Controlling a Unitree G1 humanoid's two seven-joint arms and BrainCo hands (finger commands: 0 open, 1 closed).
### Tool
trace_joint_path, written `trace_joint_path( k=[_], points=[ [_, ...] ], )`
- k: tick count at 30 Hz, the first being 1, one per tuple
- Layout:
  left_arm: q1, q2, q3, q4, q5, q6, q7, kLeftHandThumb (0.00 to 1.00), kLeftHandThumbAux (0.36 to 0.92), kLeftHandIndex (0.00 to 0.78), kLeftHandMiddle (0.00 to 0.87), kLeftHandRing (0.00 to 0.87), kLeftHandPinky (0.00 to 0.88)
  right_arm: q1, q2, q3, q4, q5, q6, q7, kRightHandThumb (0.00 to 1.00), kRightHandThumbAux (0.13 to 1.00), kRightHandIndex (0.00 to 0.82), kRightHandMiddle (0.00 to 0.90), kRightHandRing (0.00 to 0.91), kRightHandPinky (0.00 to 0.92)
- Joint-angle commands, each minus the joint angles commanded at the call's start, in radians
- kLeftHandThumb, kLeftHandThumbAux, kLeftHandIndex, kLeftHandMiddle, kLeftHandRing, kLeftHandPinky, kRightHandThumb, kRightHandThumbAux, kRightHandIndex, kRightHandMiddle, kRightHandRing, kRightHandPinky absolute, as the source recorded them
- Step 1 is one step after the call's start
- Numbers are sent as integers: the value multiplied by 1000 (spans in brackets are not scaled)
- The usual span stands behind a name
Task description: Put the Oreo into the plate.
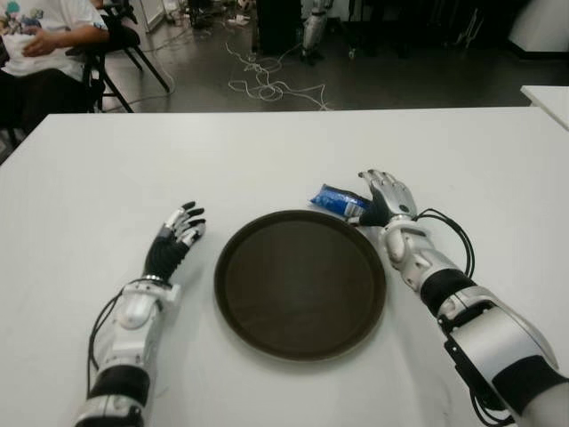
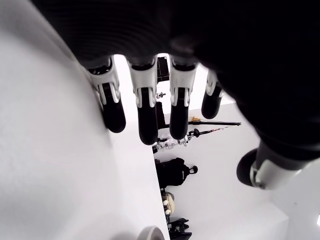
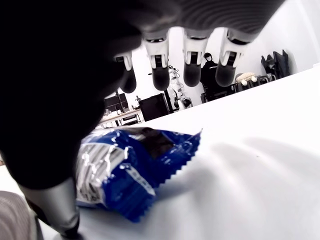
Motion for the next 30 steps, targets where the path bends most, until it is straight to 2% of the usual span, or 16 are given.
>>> trace_joint_path(
  k=[4,14,23,26,30],
  points=[
    [-7,3,0,23,7,-12,4,216,550,117,185,166,169,0,1,1,9,2,-3,-3,0,900,159,45,72,143],
    [-42,21,-5,67,33,-43,22,195,535,99,160,145,135,-17,-4,-4,28,19,-14,-3,0,892,200,96,125,203],
    [-73,36,-3,73,34,-11,24,196,548,119,180,171,180,-49,-9,-5,40,28,-28,43,0,860,155,106,134,187],
    [-81,38,-2,73,33,-3,25,205,544,117,178,168,173,-60,-15,2,43,23,-35,67,0,855,141,106,132,176],
    [-89,41,-2,66,34,2,27,209,538,116,181,162,145,-75,-29,16,46,17,-61,129,0,848,163,153,174,198]
  ],
)
